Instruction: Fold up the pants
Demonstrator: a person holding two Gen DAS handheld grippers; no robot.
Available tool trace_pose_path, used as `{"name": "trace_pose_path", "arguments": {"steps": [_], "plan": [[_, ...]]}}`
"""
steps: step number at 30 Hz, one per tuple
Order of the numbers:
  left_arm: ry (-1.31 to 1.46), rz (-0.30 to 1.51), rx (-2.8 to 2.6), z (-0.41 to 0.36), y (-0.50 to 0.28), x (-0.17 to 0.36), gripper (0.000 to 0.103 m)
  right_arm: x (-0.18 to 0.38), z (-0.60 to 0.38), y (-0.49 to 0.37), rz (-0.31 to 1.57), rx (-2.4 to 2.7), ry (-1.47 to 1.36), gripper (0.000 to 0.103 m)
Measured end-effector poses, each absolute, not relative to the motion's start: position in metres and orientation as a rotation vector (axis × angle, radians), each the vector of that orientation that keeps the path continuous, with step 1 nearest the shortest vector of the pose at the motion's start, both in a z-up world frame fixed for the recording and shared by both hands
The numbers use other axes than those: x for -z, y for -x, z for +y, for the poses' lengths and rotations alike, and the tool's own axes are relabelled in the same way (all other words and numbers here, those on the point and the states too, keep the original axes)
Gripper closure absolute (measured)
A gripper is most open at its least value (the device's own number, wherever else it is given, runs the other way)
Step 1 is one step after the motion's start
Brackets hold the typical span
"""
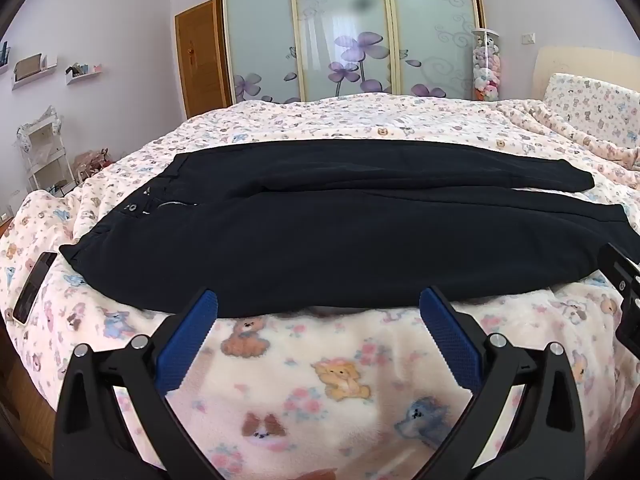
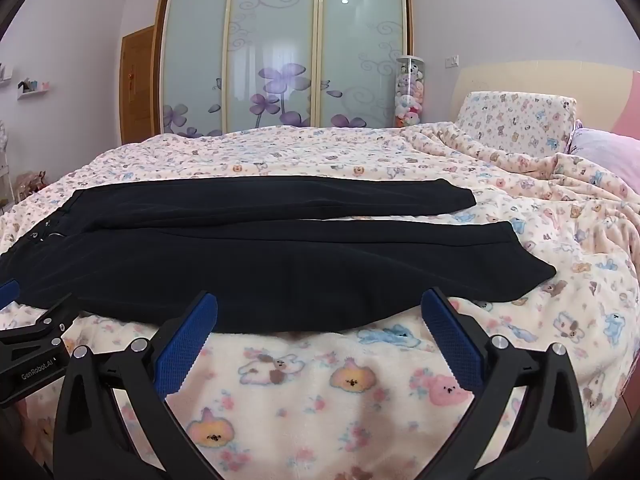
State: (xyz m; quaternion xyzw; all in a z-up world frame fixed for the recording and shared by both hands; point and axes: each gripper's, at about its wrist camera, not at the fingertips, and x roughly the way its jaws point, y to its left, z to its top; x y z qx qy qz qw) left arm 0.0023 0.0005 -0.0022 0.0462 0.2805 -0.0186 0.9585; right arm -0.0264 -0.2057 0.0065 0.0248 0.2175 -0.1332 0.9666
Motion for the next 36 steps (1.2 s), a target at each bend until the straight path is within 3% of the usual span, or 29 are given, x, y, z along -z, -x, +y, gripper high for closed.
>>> {"name": "trace_pose_path", "arguments": {"steps": [36], "plan": [[-0.098,0.569,0.036,-0.0008,-0.0008,0.0042,0.002,-0.0044,-0.2051,0.0255,0.441,0.269,-0.05,0.001]]}}
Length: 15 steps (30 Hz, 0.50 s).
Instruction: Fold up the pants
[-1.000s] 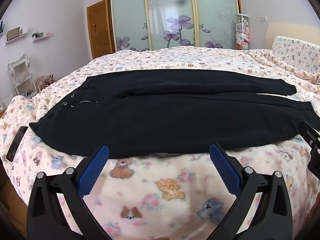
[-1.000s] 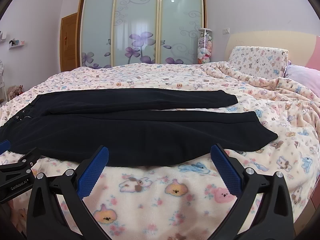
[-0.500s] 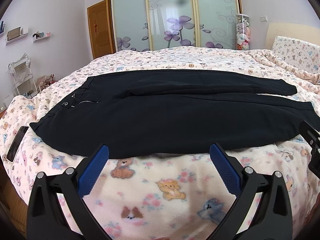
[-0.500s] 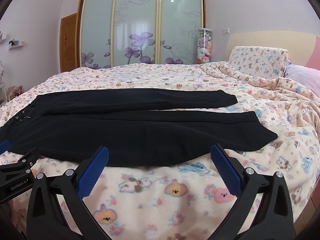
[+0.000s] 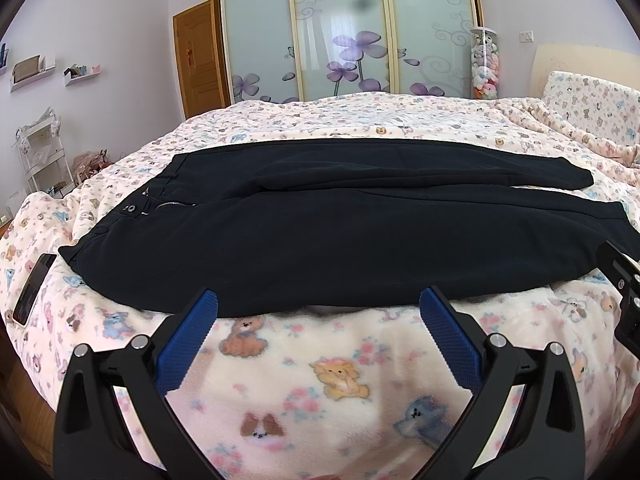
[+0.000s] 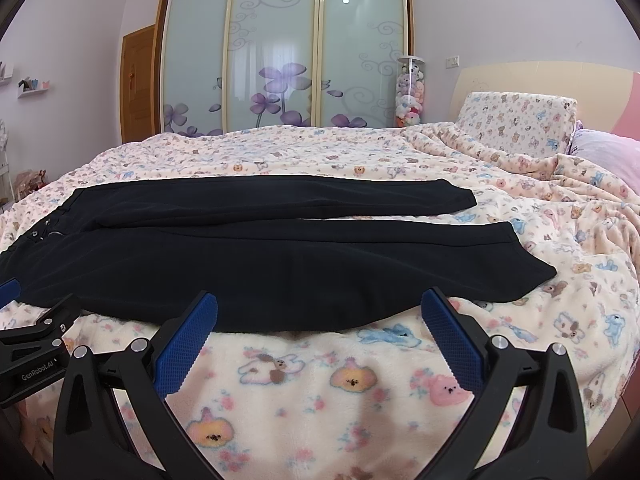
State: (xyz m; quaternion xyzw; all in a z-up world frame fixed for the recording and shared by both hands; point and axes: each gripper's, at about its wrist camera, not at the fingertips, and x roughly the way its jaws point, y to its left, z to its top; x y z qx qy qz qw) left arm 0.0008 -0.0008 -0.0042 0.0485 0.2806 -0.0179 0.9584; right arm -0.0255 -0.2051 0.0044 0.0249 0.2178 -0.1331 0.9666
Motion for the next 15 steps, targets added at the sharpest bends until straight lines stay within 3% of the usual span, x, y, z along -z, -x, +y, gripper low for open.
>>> {"name": "trace_pose_path", "arguments": {"steps": [15], "plan": [[-0.1,0.569,0.037,-0.0017,-0.0008,0.0018,0.002,-0.0025,-0.2059,0.0251,0.442,0.269,-0.051,0.001]]}}
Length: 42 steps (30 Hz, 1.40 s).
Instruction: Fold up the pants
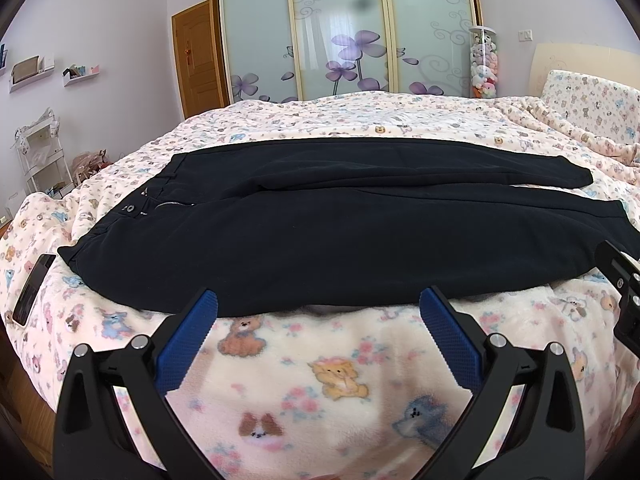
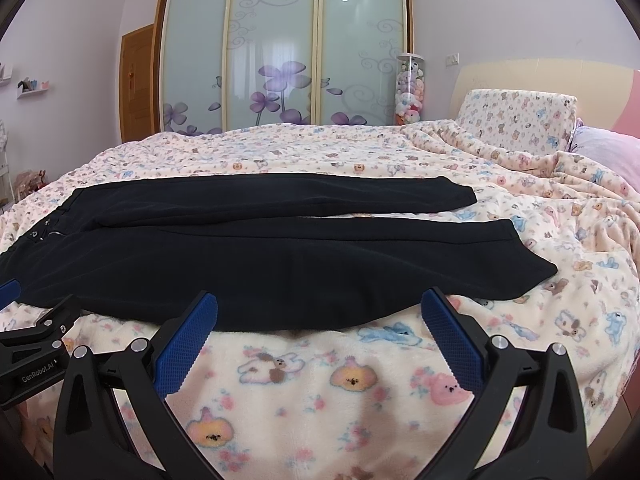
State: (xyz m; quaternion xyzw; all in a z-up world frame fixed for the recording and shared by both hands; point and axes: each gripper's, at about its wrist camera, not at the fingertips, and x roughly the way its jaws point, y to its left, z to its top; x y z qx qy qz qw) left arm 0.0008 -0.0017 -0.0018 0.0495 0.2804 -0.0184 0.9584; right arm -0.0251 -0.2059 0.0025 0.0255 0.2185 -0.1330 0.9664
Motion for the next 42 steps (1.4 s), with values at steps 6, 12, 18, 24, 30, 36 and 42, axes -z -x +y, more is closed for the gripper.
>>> {"name": "trace_pose_path", "arguments": {"steps": [6,12,18,24,30,36,42], "plan": [[-0.1,0.569,0.037,-0.002,-0.001,0.002,0.002,-0.002,-0.206,0.025,0.442,0.269,-0.053,0.001],[-0.101,0.569,0.038,-0.002,-0.001,0.002,0.002,-0.002,-0.207,0.025,0.443,0.269,-0.054,0.001],[-0.101,0.568,0.037,-0.002,-0.001,0.002,0.002,-0.002,-0.207,0.025,0.443,0.269,-0.054,0.001],[-0.101,0.569,0.037,-0.002,-0.001,0.002,0.002,-0.002,-0.207,0.026,0.443,0.269,-0.055,0.001],[-0.102,0.569,0.037,-0.002,-0.001,0.002,0.002,-0.006,-0.207,0.025,0.444,0.268,-0.056,0.001],[-0.101,0.569,0.038,-0.002,-0.001,0.002,0.002,-0.006,-0.206,0.025,0.445,0.269,-0.058,0.001],[-0.098,0.569,0.038,-0.002,-0.001,0.001,0.002,0.004,-0.211,0.026,0.456,0.269,-0.073,0.001]]}}
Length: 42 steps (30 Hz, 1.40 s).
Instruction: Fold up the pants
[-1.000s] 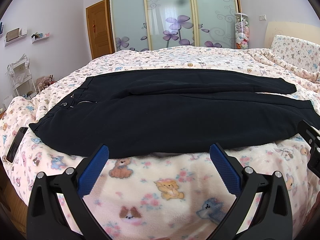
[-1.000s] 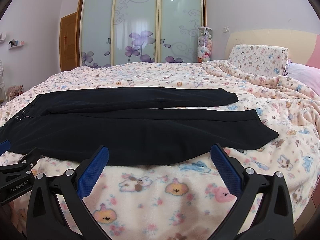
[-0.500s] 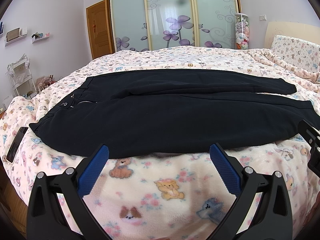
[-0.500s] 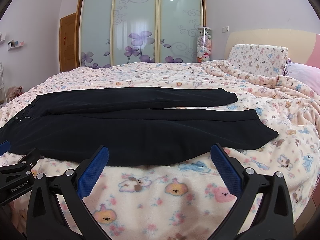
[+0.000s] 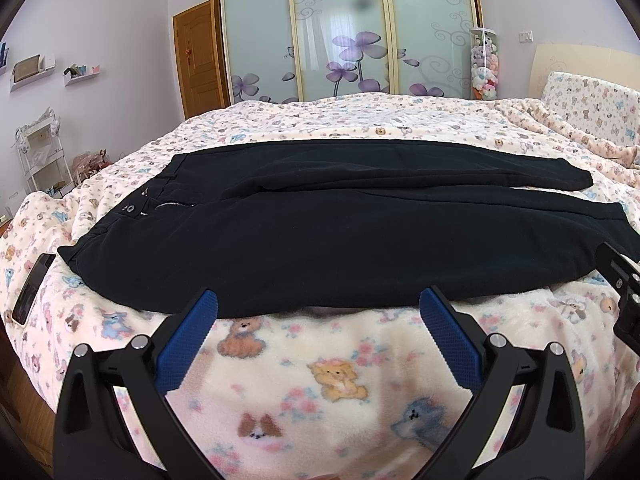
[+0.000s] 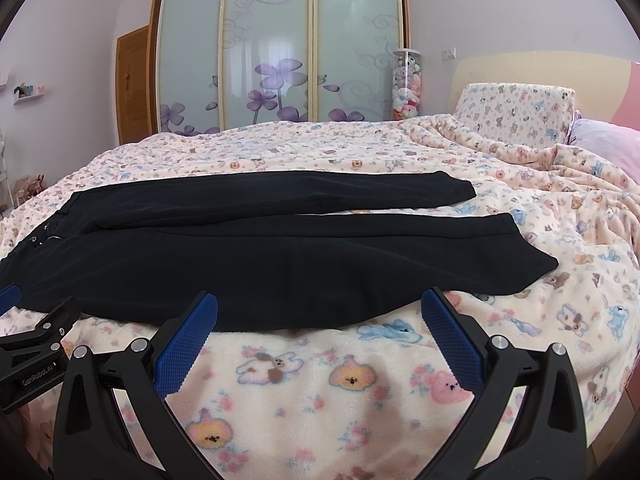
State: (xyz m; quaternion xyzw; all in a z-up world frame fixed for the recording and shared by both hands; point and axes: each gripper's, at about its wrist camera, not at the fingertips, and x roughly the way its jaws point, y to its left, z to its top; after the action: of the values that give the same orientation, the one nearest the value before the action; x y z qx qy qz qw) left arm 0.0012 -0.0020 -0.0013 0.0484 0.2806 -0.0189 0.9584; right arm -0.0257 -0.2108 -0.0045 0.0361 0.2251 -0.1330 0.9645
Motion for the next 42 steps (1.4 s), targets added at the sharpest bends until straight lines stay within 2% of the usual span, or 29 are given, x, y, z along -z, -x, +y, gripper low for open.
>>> {"name": "trace_pose_path", "arguments": {"steps": [14,18,25,30,34,36,38,41,42], "plan": [[-0.086,0.576,0.023,-0.008,-0.027,-0.021,0.002,-0.013,-0.22,0.013,0.477,0.185,-0.098,0.001],[0.02,0.577,0.067,-0.01,-0.053,-0.036,0.002,-0.03,-0.234,0.0,0.449,0.122,-0.056,0.001],[0.022,0.556,0.027,-0.028,-0.105,-0.034,0.002,-0.066,-0.338,-0.09,0.557,0.002,-0.164,0.001],[0.006,0.596,0.045,-0.035,-0.118,-0.013,0.002,-0.071,-0.422,-0.164,0.622,0.082,-0.22,0.001],[-0.026,0.611,0.07,-0.037,-0.12,-0.008,0.002,-0.063,-0.498,-0.222,0.627,0.148,-0.393,0.001],[-0.024,0.633,0.086,-0.037,-0.121,-0.004,0.002,-0.054,-0.53,-0.242,0.619,0.175,-0.504,0.01],[-0.011,0.655,0.103,-0.036,-0.122,-0.002,0.002,-0.046,-0.551,-0.256,0.62,0.187,-0.568,0.011],[0.01,0.708,0.132,-0.034,-0.126,0.005,0.002,-0.036,-0.571,-0.278,0.629,0.259,-0.553,0.016],[0.018,0.721,0.143,-0.034,-0.127,0.006,0.002,-0.033,-0.574,-0.282,0.632,0.273,-0.539,0.022]]}}
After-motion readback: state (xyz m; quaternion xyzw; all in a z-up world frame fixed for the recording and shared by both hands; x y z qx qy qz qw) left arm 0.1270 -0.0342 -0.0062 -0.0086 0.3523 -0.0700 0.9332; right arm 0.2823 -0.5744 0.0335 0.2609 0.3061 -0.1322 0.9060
